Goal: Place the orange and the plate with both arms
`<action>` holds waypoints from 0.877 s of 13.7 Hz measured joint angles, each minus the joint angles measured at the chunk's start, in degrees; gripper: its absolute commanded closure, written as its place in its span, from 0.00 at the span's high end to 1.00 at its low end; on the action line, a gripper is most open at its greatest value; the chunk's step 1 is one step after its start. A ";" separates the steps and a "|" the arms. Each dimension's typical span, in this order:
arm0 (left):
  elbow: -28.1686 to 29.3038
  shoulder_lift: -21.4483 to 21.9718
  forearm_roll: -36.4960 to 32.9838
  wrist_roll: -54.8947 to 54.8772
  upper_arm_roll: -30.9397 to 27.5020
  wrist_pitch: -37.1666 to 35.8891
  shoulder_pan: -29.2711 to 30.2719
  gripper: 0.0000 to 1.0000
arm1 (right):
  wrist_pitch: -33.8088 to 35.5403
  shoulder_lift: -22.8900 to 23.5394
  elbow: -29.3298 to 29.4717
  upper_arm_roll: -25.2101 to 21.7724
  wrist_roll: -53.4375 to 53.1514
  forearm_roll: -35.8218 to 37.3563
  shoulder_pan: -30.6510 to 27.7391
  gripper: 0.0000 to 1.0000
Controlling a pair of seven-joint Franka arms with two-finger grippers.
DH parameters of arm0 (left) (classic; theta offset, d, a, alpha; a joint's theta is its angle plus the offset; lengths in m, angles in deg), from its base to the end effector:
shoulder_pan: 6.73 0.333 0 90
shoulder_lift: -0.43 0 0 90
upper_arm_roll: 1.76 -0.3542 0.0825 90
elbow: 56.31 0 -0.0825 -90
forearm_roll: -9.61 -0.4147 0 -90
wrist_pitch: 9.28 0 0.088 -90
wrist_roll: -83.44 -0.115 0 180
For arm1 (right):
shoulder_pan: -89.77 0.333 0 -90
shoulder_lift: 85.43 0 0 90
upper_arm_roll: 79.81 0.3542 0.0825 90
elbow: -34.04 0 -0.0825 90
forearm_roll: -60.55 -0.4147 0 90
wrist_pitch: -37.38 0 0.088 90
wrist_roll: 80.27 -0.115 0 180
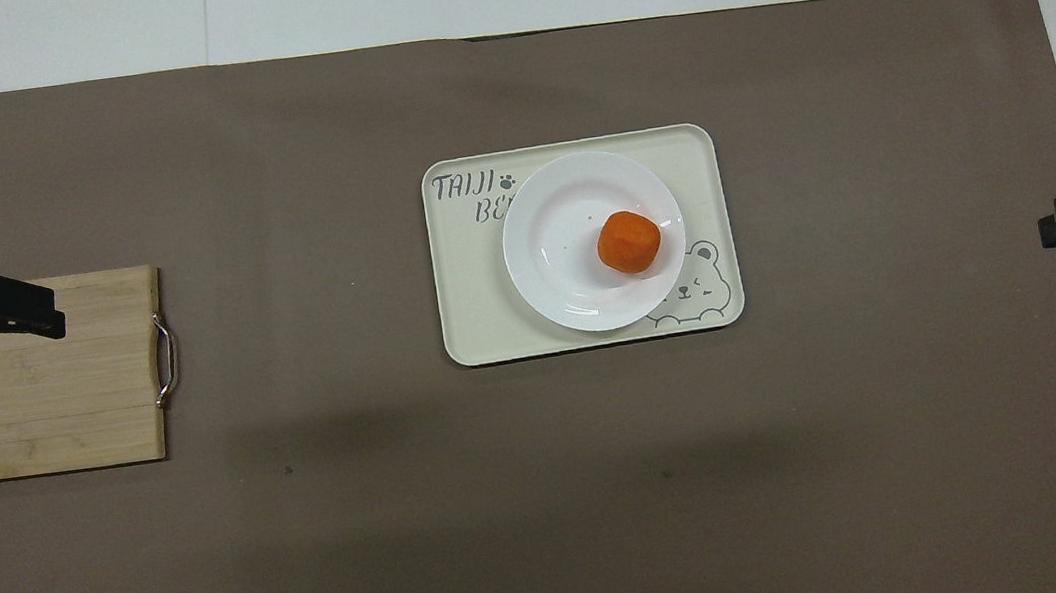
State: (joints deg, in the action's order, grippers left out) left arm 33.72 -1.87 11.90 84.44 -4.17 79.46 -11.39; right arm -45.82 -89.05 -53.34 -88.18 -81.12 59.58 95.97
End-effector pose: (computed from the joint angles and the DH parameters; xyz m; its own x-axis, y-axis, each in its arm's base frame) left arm 0.5943 -0.0285 0.6290 0.9977 -0.0226 -0.0632 -0.0202 -0.9991 0.0371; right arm 0.5499 -0.0220 0.7026 0.9987 -0.0503 -0.0108 -0.0506 -0.9984 -0.0259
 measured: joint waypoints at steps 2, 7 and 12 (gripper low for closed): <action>0.00 0.00 0.00 0.00 0.00 0.00 0.00 1.00 | -0.01 -0.21 -1.10 0.17 1.56 0.00 0.00 1.00; 0.00 0.00 0.00 0.00 0.00 0.00 0.00 1.00 | -0.07 -0.66 -2.23 0.13 3.37 0.00 -0.02 1.00; 0.00 0.00 0.00 0.00 0.00 0.00 0.00 1.00 | -0.59 -1.20 -3.39 0.09 3.52 0.08 -0.03 1.00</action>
State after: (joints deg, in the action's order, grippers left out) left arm 33.72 -1.87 11.90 84.44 -4.17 79.46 -11.39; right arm -46.41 -90.25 -56.72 -88.10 -77.60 59.66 95.94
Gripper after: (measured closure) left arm 0.000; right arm 0.000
